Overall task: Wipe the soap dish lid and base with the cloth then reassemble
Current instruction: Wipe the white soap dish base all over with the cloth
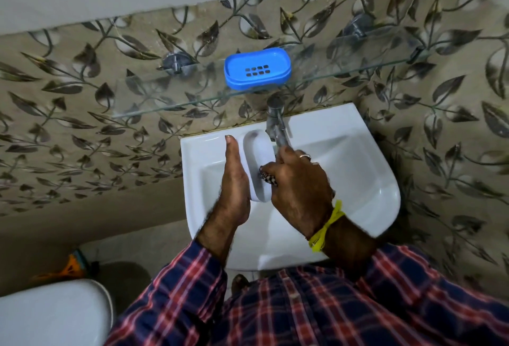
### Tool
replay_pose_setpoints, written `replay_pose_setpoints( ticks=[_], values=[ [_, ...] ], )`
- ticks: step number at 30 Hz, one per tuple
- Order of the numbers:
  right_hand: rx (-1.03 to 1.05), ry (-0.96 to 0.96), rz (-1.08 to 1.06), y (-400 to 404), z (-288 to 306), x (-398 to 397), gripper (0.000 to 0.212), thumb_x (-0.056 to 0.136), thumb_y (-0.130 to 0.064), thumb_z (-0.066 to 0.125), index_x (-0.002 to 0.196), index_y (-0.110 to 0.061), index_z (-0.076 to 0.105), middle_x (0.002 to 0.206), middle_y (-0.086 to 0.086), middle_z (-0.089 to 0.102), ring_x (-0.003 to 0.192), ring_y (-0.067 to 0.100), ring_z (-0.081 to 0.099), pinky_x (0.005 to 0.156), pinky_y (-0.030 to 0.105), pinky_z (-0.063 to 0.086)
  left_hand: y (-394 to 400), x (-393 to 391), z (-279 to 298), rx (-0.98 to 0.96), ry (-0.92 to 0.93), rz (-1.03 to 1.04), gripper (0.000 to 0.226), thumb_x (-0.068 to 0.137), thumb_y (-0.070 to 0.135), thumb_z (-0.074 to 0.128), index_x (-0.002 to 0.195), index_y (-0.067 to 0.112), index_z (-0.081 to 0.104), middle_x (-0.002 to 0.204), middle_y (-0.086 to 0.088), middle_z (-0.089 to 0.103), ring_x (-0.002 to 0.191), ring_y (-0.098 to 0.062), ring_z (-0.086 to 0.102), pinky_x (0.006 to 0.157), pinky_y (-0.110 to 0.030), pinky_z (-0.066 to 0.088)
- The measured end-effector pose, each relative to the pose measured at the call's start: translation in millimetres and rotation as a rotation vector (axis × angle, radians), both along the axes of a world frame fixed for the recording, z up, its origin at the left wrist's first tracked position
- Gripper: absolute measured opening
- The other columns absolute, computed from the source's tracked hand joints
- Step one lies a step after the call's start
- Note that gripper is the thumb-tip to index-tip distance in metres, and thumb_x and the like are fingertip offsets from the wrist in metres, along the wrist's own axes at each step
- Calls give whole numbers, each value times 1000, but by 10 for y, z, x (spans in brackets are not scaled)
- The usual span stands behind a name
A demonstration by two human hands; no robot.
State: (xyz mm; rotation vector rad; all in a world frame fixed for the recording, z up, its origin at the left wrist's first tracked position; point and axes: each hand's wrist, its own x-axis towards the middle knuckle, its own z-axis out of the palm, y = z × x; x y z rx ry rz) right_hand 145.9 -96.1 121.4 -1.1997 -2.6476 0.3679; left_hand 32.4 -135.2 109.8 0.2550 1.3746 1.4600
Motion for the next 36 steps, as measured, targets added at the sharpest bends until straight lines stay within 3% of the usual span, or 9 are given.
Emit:
replay_pose_setpoints(
  ticks=[7, 10, 13, 18, 21, 24, 29, 32, 36],
  values=[
    [-47, -219, 95, -74, 131, 64, 34, 86, -8, 47, 105, -23, 71, 119, 7, 50, 111, 37, 53, 82, 44, 51, 65, 73, 18, 28, 9, -23, 69, 100, 64, 22, 80, 28, 78, 75, 5, 78, 72, -11, 75, 63, -26, 57],
    [-235, -95, 115, -94, 155, 61, 30, 85, -10, 55, 100, -29, 72, 107, 0, 53, 104, 30, 56, 80, 39, 49, 56, 79, -60, 9, 33, -7, 66, 99, 67, 24, 98, 25, 75, 95, -8, 79, 94, -28, 74, 81, -36, 59],
    [-259, -48, 152, -93, 107, 64, 30, 85, -10, 58, 98, -33, 72, 101, -4, 54, 103, 26, 56, 80, 36, 48, 36, 26, -107, 29, 68, -22, 66, 100, 64, 23, 103, 24, 75, 97, -10, 78, 93, -27, 74, 86, -38, 57],
    [-92, -139, 102, -49, 3, 84, 38, 87, -7, 52, 108, -31, 71, 113, 1, 51, 108, 32, 52, 82, 43, 49, 80, 63, -19, -6, 63, -76, 66, 97, 69, 22, 94, 27, 72, 78, 5, 78, 74, -11, 74, 62, -26, 57],
    [-252, 72, 180, 6, -60, 100, 27, 89, -16, 62, 102, -38, 72, 102, -10, 54, 101, 21, 54, 79, 34, 46, 73, 41, 12, 34, 182, -50, 65, 93, 71, 24, 98, 24, 70, 76, 4, 77, 69, -10, 74, 55, -22, 55],
    [-360, 199, 153, 91, -141, 161, 22, 88, -23, 70, 103, -39, 75, 100, -14, 61, 100, 14, 59, 81, 27, 48, 17, -28, -93, 112, 367, -46, 67, 82, 78, 51, 119, 24, 65, 109, 0, 75, 98, -15, 73, 78, -31, 59],
    [-207, 667, -202, 288, -184, 291, 23, 79, -10, 76, 99, -20, 78, 93, 2, 68, 89, 20, 66, 82, 42, 55, -26, -90, -208, 93, 514, 2, 35, 86, 23, 75, 120, 22, 65, 112, 5, 72, 102, -16, 68, 78, -29, 57],
    [-20, 602, -204, 344, -118, 253, 40, 74, -3, 67, 112, -17, 74, 105, 5, 64, 97, 27, 63, 86, 45, 54, -34, -67, -314, 44, 824, 3, 19, 90, 19, 66, 108, 18, 74, 106, 5, 75, 101, -13, 69, 89, -38, 56],
    [169, 358, 101, 203, -47, 62, 37, 84, -14, 53, 115, -18, 72, 116, 5, 66, 100, 31, 57, 83, 42, 51, 9, 14, -283, -73, 1114, -3, 21, 82, 11, 74, 102, 13, 78, 100, -2, 79, 93, -20, 72, 83, -34, 56]
  ],
)
